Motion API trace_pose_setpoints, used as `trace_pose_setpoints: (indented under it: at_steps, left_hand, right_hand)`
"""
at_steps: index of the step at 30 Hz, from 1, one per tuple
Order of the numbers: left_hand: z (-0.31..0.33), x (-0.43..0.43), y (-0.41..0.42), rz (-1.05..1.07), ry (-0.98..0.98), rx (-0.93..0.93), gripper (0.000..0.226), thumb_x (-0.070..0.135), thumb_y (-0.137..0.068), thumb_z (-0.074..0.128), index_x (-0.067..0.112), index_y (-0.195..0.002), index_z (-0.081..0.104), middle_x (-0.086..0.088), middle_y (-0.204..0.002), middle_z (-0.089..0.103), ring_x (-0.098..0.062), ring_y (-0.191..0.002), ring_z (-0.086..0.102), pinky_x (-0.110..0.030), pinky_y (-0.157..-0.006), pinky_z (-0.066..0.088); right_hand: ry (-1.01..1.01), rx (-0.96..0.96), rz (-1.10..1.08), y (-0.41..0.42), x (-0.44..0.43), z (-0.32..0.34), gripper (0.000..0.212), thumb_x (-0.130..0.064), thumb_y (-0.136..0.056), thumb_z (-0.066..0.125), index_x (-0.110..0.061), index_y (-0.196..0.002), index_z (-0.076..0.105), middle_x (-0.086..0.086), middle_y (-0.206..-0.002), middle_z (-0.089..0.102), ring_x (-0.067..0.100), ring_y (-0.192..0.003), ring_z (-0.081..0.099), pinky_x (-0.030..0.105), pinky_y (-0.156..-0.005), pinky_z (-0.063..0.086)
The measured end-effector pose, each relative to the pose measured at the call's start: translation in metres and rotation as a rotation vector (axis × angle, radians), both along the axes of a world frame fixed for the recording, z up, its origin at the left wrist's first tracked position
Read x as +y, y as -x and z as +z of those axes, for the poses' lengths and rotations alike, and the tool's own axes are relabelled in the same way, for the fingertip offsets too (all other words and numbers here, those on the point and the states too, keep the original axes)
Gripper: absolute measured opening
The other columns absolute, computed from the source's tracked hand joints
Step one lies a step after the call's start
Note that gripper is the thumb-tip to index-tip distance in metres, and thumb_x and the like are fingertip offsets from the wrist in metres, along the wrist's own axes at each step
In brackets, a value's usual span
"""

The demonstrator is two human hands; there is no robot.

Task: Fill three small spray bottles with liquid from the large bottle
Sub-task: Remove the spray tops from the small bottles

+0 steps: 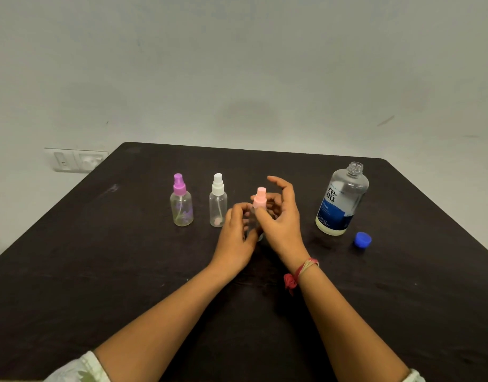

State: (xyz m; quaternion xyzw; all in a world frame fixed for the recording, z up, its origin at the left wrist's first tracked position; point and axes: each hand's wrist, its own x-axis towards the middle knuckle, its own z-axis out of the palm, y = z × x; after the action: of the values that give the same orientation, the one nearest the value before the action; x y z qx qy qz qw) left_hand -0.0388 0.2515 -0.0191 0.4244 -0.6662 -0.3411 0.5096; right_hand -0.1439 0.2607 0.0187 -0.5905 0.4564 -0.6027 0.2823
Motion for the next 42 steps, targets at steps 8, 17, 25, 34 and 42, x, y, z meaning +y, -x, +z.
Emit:
trace_pose_setpoints:
  at_steps: [8, 17, 25, 34, 42]
  left_hand:
    - [-0.0022, -0.0009, -0.0010, 0.036, 0.034, -0.059, 0.035, -0.003, -0.087, 0.055, 0.012, -0.118, 0.048, -0.010, -0.114, 0.051, -0.008, -0.096, 0.059, -0.011, -0.079, 0.047]
    - [-0.0018, 0.0000, -0.0011, 0.010, 0.001, -0.022, 0.037, -0.005, -0.086, 0.056, 0.015, -0.116, 0.047, -0.009, -0.117, 0.050, -0.010, -0.099, 0.061, -0.013, -0.081, 0.050]
    - [0.0009, 0.0028, -0.0001, 0.005, -0.012, -0.017, 0.037, -0.003, -0.087, 0.057, 0.013, -0.119, 0.047, -0.007, -0.119, 0.049, -0.008, -0.101, 0.060, -0.008, -0.080, 0.048]
    - [-0.0013, 0.0013, -0.0001, 0.007, 0.004, -0.033, 0.037, -0.002, -0.088, 0.057, 0.012, -0.120, 0.047, -0.009, -0.118, 0.050, -0.008, -0.100, 0.060, -0.014, -0.083, 0.050]
    - [0.0011, 0.0024, 0.0001, -0.010, -0.014, 0.007, 0.038, -0.006, -0.086, 0.056, 0.018, -0.113, 0.047, -0.008, -0.117, 0.050, -0.008, -0.098, 0.061, -0.010, -0.079, 0.048]
  right_hand:
    - [0.058, 0.119, -0.064, -0.0035, 0.0011, -0.0005, 0.059, -0.010, -0.081, 0.069, -0.028, -0.131, 0.042, 0.000, -0.107, 0.052, 0.009, -0.093, 0.059, 0.023, -0.082, 0.052]
    - [0.013, 0.060, 0.027, -0.0015, 0.0019, 0.0005, 0.058, -0.009, -0.087, 0.061, -0.029, -0.136, 0.037, -0.002, -0.116, 0.059, 0.010, -0.096, 0.064, 0.019, -0.079, 0.053]
    - [0.019, 0.022, -0.016, 0.0002, 0.0017, 0.0015, 0.053, -0.002, -0.085, 0.063, -0.026, -0.128, 0.043, 0.001, -0.097, 0.061, 0.012, -0.086, 0.066, 0.024, -0.075, 0.055]
    - [0.050, 0.055, -0.101, -0.0024, 0.0022, 0.0008, 0.057, -0.011, -0.080, 0.071, -0.030, -0.126, 0.043, 0.002, -0.099, 0.055, 0.008, -0.083, 0.061, 0.023, -0.074, 0.053]
    - [0.032, 0.055, -0.017, -0.0014, 0.0031, -0.0005, 0.055, -0.007, -0.087, 0.060, -0.027, -0.134, 0.040, -0.002, -0.106, 0.066, 0.009, -0.094, 0.065, 0.025, -0.083, 0.054]
